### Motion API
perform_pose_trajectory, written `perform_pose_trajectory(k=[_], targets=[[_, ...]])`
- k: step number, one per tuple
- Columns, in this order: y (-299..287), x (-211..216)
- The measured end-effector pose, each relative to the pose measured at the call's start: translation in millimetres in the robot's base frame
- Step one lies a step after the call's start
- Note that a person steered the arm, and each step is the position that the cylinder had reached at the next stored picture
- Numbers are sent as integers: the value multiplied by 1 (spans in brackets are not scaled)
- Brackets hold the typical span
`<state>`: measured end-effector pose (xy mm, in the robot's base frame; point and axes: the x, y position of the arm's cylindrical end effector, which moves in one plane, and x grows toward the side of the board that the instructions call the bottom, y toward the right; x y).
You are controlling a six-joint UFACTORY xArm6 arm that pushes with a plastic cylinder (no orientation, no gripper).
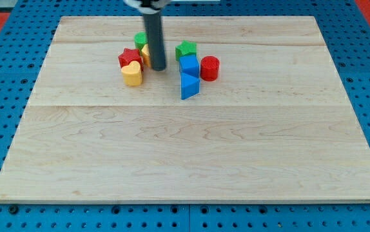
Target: Slide the green star towards the top right corner of the board
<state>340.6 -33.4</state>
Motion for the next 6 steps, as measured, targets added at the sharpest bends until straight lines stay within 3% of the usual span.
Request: perform_pose_trajectory(k=[2, 3, 4, 6], targets=[[75, -30], [10, -36], [33, -62], [180, -60]])
